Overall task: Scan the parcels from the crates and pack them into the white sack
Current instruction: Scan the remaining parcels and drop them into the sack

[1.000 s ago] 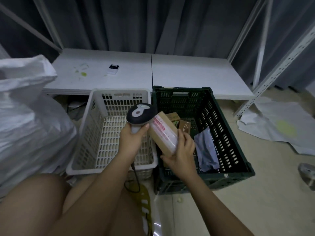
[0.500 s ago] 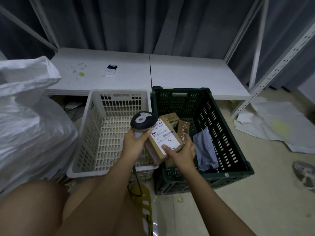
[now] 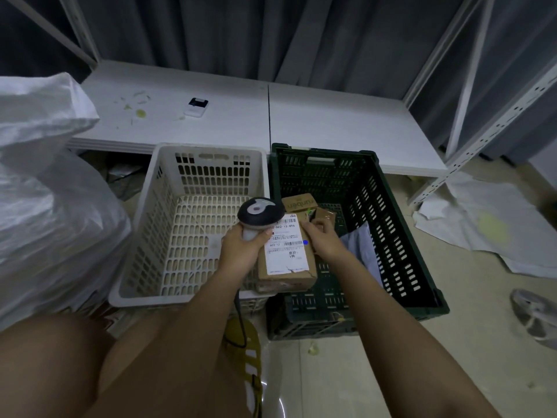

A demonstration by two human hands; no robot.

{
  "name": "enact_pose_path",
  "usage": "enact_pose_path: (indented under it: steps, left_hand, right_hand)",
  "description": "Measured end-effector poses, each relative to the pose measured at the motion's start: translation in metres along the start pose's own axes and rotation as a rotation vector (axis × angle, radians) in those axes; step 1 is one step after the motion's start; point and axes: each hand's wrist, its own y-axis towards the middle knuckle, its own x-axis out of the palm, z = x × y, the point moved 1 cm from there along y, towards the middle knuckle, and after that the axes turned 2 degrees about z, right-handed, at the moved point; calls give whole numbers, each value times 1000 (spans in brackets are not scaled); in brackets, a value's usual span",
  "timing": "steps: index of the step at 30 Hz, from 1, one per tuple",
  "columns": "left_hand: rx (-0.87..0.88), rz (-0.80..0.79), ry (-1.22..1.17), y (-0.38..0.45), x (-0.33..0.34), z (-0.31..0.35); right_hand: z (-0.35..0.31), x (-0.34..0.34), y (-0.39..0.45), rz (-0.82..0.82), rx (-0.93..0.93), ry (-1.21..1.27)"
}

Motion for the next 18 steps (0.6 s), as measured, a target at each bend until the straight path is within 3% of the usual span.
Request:
enact_pose_path:
  steps: [4, 6, 8, 12, 18]
  left_hand:
    - [-17, -4, -28, -2, 0, 3]
    - [-18, -4, -57, -4, 1, 7]
    - [-2, 7, -89, -7, 1, 13]
    - [78, 31, -130, -11, -3, 30]
    - [128, -120, -19, -25, -5, 36]
  right_hand:
    - [5, 2, 7, -209, 214, 63]
    - [3, 0, 2, -219, 202, 59]
    - [-1, -3, 1, -153, 88, 142]
    - [-3, -16, 3, 146, -162, 425]
    - [-4, -29, 2, 118, -228, 468]
